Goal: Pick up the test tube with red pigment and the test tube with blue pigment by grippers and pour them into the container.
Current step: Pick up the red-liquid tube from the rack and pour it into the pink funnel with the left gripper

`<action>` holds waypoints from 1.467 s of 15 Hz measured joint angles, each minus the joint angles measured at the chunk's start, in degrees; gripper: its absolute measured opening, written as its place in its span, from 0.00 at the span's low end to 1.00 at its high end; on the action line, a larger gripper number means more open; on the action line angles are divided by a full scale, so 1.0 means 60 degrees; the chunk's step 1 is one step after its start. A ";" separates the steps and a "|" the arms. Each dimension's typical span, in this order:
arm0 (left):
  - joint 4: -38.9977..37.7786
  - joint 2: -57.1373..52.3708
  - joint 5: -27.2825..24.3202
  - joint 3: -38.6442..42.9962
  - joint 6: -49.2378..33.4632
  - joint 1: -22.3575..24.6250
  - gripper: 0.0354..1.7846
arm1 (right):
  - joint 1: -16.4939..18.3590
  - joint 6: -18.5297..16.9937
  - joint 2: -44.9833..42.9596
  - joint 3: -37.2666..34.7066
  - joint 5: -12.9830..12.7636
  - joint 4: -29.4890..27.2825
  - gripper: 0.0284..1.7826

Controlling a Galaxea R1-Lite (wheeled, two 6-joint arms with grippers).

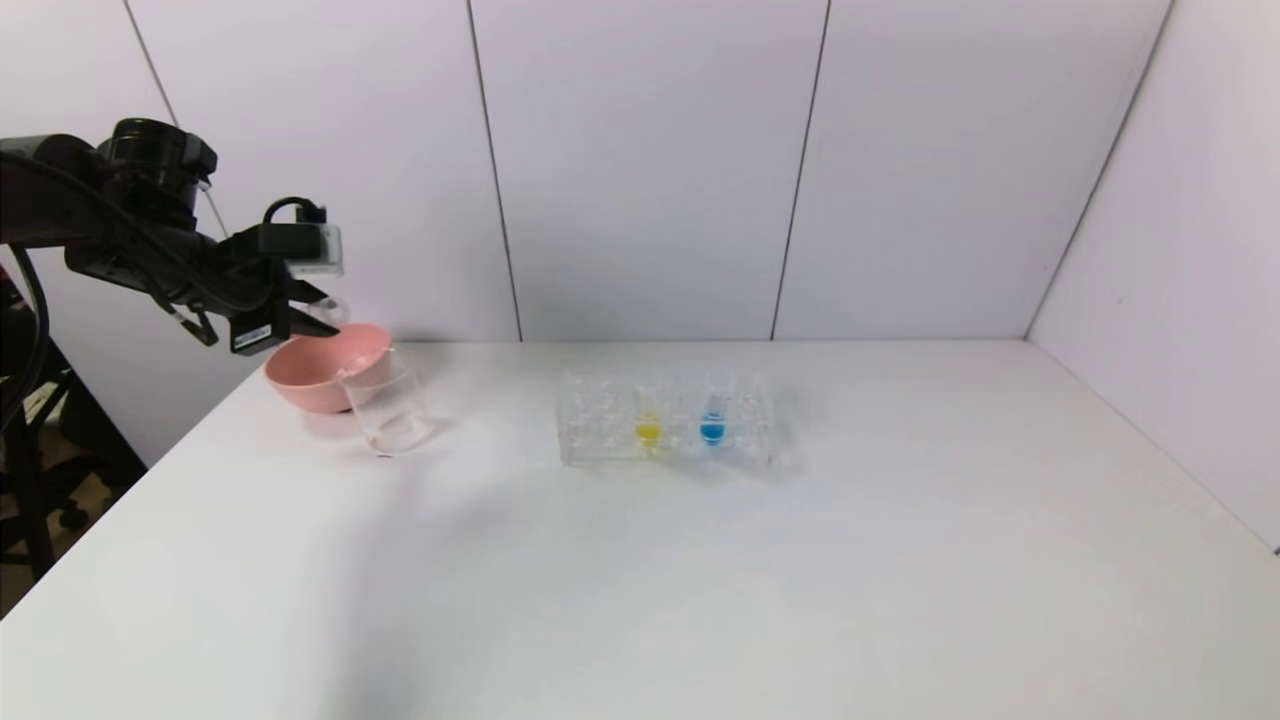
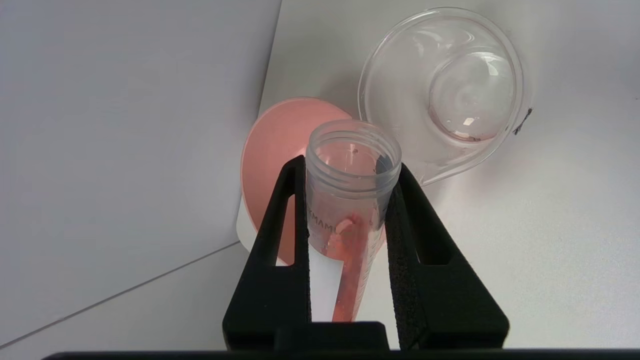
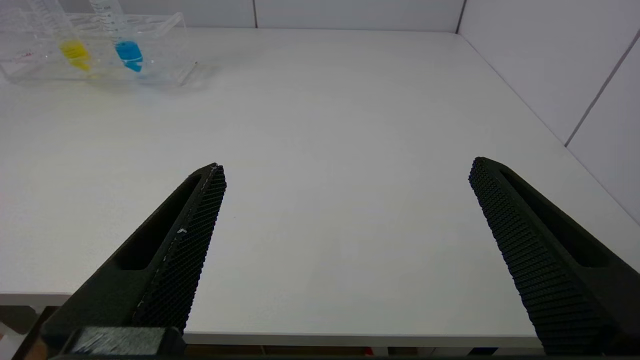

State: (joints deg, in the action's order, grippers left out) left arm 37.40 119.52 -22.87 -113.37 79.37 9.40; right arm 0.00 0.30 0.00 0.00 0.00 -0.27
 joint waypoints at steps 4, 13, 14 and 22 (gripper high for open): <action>0.0169 -0.0006 0.0514 -0.0004 0.0002 -0.0055 0.24 | 0.0000 0.0000 0.0000 0.0000 0.0004 0.0000 1.00; 0.0394 0.0041 0.1501 -0.0041 0.0010 -0.0378 0.24 | 0.0000 0.0000 0.0000 0.0000 0.0004 0.0004 1.00; 0.0394 0.0041 0.1562 -0.0041 0.0014 -0.0410 0.24 | 0.0000 0.0000 0.0000 0.0000 0.0004 0.0000 1.00; 0.0455 0.0041 0.1983 -0.0041 0.0144 -0.0583 0.24 | 0.0000 0.0000 0.0000 0.0000 0.0000 0.0000 1.00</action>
State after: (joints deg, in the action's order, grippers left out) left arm 40.13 119.76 -10.97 -113.62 80.24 5.90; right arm 0.00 0.30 0.00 0.00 0.00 -0.27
